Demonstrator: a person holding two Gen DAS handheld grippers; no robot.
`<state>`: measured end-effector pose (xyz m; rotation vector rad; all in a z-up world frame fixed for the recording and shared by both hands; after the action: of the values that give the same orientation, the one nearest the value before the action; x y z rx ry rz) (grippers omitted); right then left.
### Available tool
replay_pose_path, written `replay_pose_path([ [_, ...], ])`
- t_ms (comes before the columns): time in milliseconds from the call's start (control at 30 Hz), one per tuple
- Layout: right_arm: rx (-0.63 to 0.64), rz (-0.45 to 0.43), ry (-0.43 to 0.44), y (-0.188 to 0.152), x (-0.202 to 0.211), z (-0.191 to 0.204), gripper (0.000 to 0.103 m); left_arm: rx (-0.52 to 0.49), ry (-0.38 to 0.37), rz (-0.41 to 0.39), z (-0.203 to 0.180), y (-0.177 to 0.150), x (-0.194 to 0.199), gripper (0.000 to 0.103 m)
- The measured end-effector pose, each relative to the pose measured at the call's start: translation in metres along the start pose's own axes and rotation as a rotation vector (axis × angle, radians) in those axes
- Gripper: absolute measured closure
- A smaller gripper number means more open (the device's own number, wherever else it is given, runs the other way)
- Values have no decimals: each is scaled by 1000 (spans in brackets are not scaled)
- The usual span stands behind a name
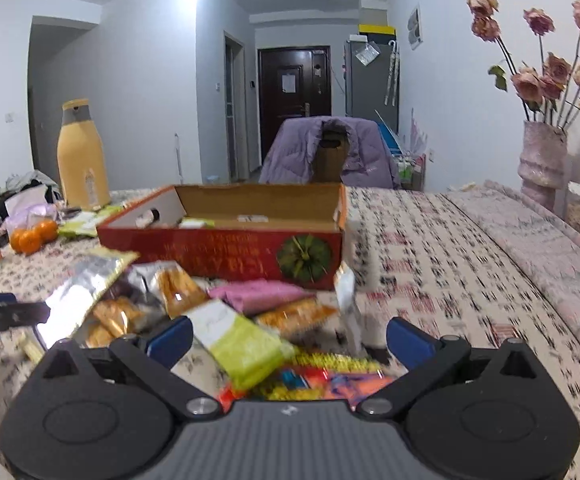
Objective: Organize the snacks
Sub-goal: 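Move the right gripper to the pile and grasp the red-blue chip bag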
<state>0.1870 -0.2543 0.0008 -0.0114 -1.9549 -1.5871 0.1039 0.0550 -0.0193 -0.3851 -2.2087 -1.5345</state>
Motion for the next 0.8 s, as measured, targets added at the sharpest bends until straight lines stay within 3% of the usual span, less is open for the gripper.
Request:
replay_pose_path([
  [267, 43, 23, -14, -10, 4, 2, 0, -5, -8, 6, -3, -3, 1, 0],
  [467, 154, 100, -17, -19, -5, -4, 0, -4, -5, 12, -3, -3, 2, 0],
  [633, 244, 175, 94, -21, -26, -15, 0, -3, -2, 12, -5, -2, 4, 0],
  [800, 221, 208, 178, -17, -51, -26, 0, -8, 0, 12, -7, -2, 6, 0],
])
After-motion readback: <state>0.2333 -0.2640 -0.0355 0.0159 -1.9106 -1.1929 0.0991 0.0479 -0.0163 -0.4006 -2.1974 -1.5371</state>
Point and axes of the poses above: each gripper's, at about its wrist camera, not at the fingertips, and x roughly against the way its jaws point, z to its left, y to its top, the point moved 2 cm from there along -x, roughly the way its jaws point, and after that the axes turned 10 degrees about x, right-handed, at the moved point
